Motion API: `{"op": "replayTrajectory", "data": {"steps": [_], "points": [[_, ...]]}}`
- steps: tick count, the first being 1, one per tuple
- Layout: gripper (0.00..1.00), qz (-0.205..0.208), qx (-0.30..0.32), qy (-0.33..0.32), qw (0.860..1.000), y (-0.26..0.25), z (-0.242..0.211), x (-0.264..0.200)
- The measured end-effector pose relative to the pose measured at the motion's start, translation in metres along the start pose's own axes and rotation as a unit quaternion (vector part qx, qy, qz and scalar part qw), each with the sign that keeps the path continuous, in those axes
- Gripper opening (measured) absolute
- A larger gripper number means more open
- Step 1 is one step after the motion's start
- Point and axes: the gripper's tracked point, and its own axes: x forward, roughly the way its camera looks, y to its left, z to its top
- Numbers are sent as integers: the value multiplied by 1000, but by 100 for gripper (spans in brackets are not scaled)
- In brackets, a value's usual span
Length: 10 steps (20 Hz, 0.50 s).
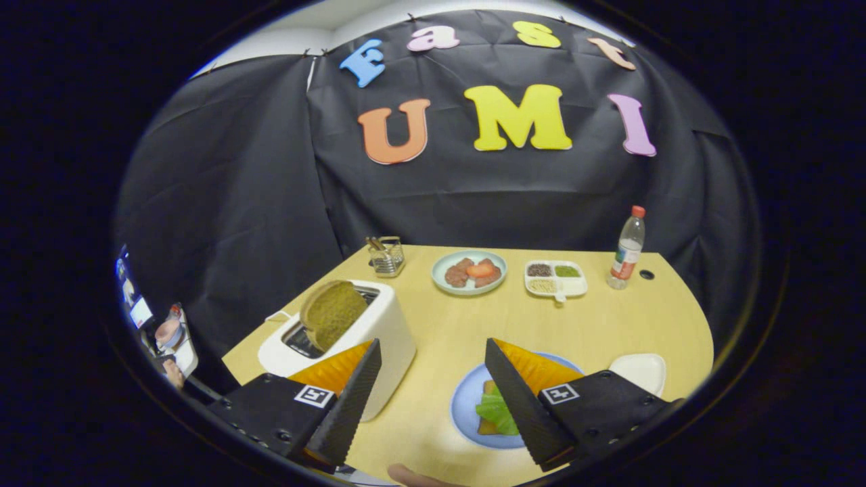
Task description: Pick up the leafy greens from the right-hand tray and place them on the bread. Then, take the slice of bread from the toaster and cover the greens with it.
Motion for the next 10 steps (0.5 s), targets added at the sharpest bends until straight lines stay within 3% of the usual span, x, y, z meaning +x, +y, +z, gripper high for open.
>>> {"op": "replayTrajectory", "data": {"steps": [6,10], "points": [[95,18,3,3,1000,73,27,28],[95,3,0,13,1000,99,33,55]]}}
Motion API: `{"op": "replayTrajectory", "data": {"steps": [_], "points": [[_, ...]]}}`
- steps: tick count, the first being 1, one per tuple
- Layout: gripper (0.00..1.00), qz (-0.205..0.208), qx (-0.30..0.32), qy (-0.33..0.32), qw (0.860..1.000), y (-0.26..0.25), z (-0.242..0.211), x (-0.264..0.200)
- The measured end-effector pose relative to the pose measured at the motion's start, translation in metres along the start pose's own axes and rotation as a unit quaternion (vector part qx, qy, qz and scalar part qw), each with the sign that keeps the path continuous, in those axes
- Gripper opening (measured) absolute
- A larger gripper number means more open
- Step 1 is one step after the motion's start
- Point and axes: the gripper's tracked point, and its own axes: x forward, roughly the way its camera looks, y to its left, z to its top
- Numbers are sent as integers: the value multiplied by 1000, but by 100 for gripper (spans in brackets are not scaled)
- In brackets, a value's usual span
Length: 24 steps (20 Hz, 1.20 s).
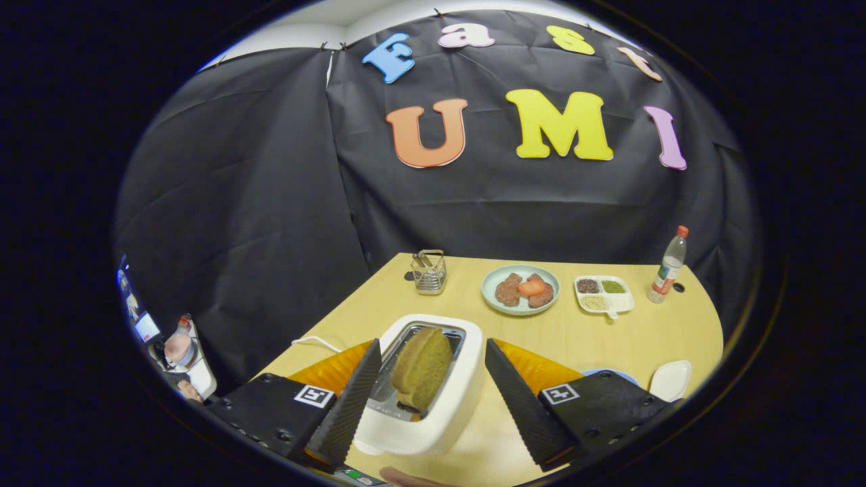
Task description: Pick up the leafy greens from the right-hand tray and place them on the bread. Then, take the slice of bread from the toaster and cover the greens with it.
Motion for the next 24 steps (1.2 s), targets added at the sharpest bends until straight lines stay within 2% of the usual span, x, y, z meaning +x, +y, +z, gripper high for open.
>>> {"op": "replayTrajectory", "data": {"steps": [2,4,7,10,11,13,16,17,24], "points": [[94,-23,2,19,1000,1,-6,15],[89,-28,9,33,999,7,-11,31],[64,-52,4,49,997,2,-19,41],[39,-48,10,72,996,5,-34,48],[30,-60,11,81,995,1,-37,47],[17,-64,-2,73,995,-1,-33,46],[16,-73,-13,69,995,4,-31,34],[9,-71,-8,66,995,5,-31,37],[9,-68,-26,4,997,15,15,-1]]}}
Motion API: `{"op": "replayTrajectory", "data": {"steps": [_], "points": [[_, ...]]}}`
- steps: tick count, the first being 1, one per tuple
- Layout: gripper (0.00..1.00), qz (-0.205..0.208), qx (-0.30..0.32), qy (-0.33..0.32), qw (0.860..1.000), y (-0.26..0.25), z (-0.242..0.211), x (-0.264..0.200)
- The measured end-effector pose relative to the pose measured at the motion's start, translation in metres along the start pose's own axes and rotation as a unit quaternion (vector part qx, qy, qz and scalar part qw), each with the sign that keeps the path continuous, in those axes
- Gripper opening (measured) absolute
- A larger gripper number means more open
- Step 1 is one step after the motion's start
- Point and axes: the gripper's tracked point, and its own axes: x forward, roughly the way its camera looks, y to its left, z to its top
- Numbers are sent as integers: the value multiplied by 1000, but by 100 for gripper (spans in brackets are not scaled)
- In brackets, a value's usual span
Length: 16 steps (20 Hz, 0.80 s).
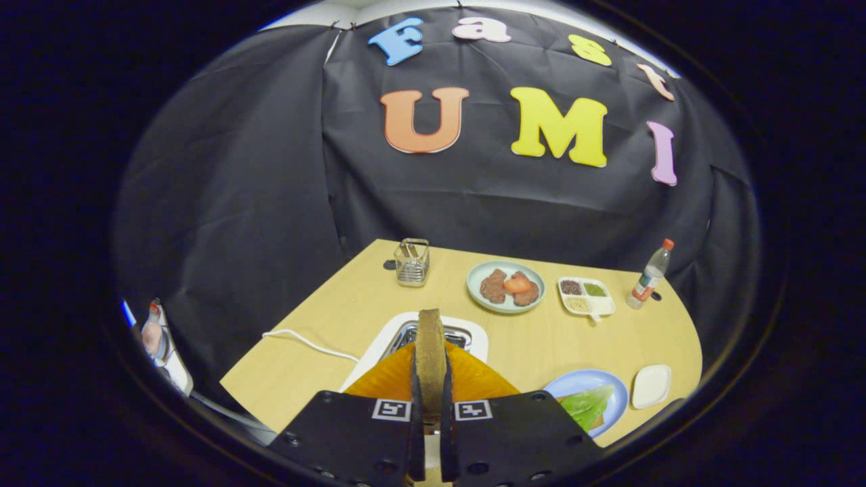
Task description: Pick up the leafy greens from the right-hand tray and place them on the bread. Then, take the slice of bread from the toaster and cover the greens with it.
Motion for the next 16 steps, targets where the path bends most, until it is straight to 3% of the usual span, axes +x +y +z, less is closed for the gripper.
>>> {"op": "replayTrajectory", "data": {"steps": [7,10,16], "points": [[9,23,37,-58,997,-17,43,-51],[8,28,55,-52,997,-43,30,-56],[9,-11,84,-6,996,-138,-41,-33]]}}
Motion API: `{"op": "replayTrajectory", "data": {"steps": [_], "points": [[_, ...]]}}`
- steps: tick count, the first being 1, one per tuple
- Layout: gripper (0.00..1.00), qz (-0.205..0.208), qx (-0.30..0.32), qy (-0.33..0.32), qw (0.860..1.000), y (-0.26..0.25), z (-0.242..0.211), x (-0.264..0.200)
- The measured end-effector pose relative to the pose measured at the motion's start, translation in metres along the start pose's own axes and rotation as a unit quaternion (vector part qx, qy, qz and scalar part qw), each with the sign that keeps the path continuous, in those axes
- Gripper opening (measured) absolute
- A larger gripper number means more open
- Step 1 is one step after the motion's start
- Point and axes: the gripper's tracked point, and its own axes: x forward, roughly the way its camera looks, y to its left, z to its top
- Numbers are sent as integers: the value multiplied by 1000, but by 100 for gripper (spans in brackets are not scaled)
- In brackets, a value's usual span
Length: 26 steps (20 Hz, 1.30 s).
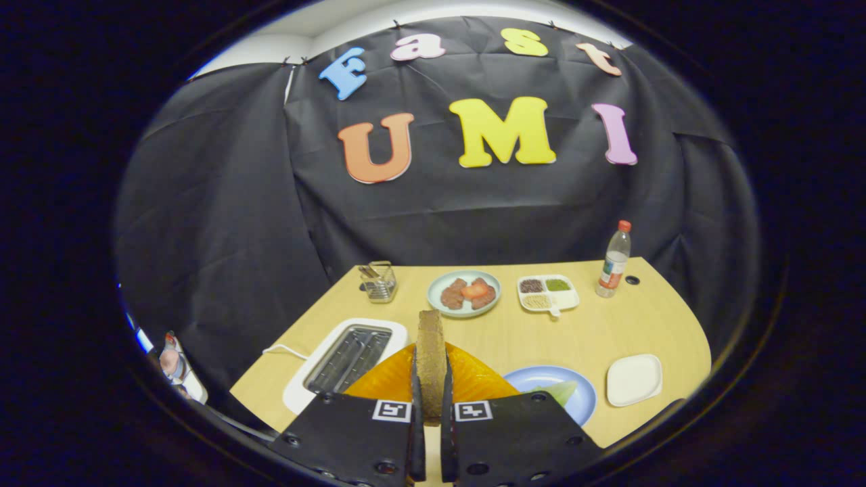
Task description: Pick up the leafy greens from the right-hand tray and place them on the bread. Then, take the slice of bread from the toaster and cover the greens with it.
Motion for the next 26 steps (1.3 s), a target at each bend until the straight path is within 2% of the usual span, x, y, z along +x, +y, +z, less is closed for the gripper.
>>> {"op": "replayTrajectory", "data": {"steps": [3,8,11,17,23,26], "points": [[9,-2,40,16,999,-44,-15,10],[9,60,135,28,989,-94,-31,17],[8,91,177,60,978,-111,-59,34],[9,67,155,92,981,-133,-100,58],[9,28,122,97,987,-156,-121,66],[12,9,98,100,990,-164,-132,70]]}}
